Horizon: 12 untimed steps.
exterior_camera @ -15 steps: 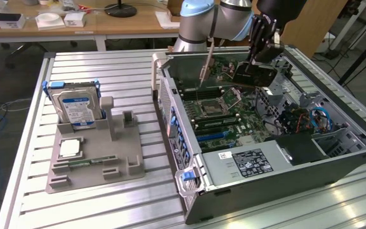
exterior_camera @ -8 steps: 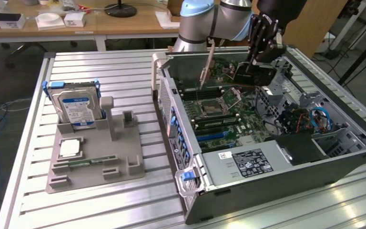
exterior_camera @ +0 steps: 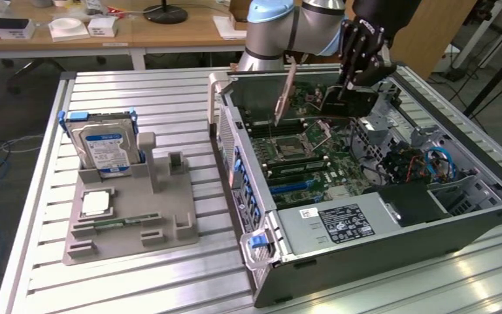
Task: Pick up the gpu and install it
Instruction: 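Insert the gpu into the slot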
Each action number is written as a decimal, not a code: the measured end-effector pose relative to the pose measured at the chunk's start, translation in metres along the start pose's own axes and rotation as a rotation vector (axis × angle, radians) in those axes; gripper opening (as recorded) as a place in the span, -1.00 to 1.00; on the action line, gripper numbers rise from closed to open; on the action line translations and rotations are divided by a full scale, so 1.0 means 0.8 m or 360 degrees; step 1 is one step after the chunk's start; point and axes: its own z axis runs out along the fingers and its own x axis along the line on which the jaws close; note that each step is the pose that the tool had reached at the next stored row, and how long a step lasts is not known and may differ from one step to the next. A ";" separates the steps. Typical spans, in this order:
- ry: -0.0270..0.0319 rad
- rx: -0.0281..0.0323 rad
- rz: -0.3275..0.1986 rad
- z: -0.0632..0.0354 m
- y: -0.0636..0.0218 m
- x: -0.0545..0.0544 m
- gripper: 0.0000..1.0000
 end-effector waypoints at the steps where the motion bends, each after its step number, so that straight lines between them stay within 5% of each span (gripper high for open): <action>1: 0.00005 -0.00005 -0.0017 0.000 0.000 0.000 -0.48; 12: 0.00024 -0.00019 -0.0070 0.000 0.000 0.000 -0.48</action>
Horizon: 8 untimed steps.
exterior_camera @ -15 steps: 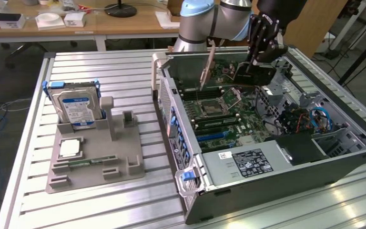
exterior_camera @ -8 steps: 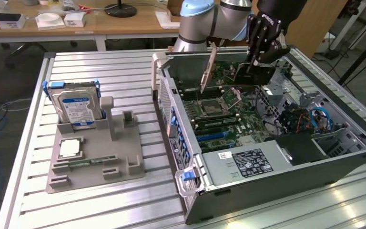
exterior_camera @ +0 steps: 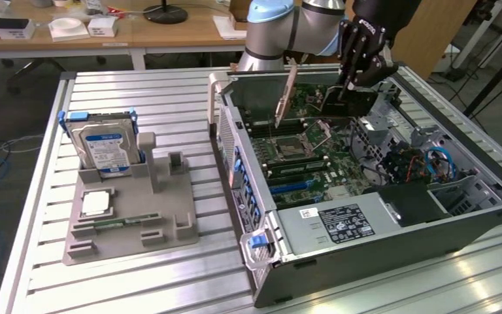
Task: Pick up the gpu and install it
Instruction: 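Insert the gpu into the slot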
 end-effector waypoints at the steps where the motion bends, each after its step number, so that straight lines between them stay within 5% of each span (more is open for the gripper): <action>1: 0.00003 -0.00005 -0.0022 0.001 0.000 0.000 -0.48; 8: 0.00076 -0.00057 -0.0209 0.001 0.000 0.000 -0.48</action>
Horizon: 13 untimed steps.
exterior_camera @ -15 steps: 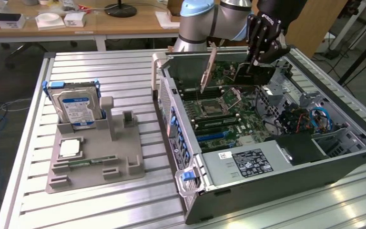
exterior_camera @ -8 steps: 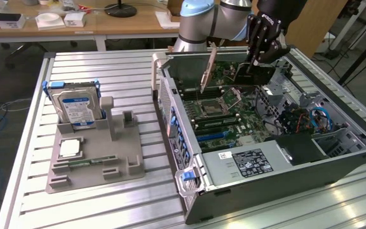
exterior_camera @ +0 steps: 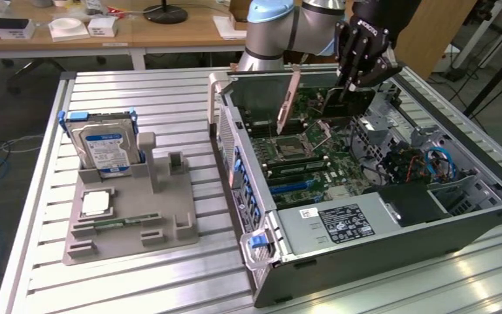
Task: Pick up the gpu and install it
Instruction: 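Insert the gpu into the slot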
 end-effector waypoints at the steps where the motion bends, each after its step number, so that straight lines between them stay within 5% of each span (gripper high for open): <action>1: 0.00001 -0.00001 -0.0005 0.000 0.000 0.000 -0.48; 8: 0.00002 0.00042 -0.0006 0.003 0.000 0.000 -0.48; 13: 0.00004 0.00122 -0.0005 0.016 0.000 0.000 -0.48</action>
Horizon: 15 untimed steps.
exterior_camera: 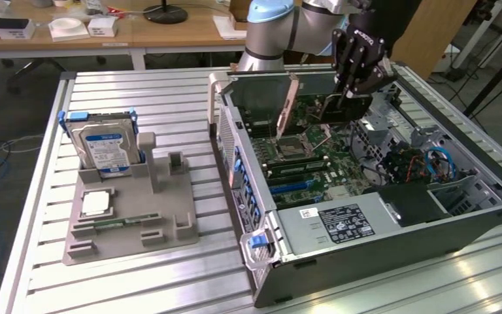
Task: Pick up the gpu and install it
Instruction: 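Insert the gpu into the slot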
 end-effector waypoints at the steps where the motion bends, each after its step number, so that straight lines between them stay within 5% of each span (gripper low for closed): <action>1: 0.00002 0.00022 0.0000 0.002 0.001 0.000 -0.48; 15: -0.00011 0.00145 0.0062 0.034 0.006 0.001 -0.48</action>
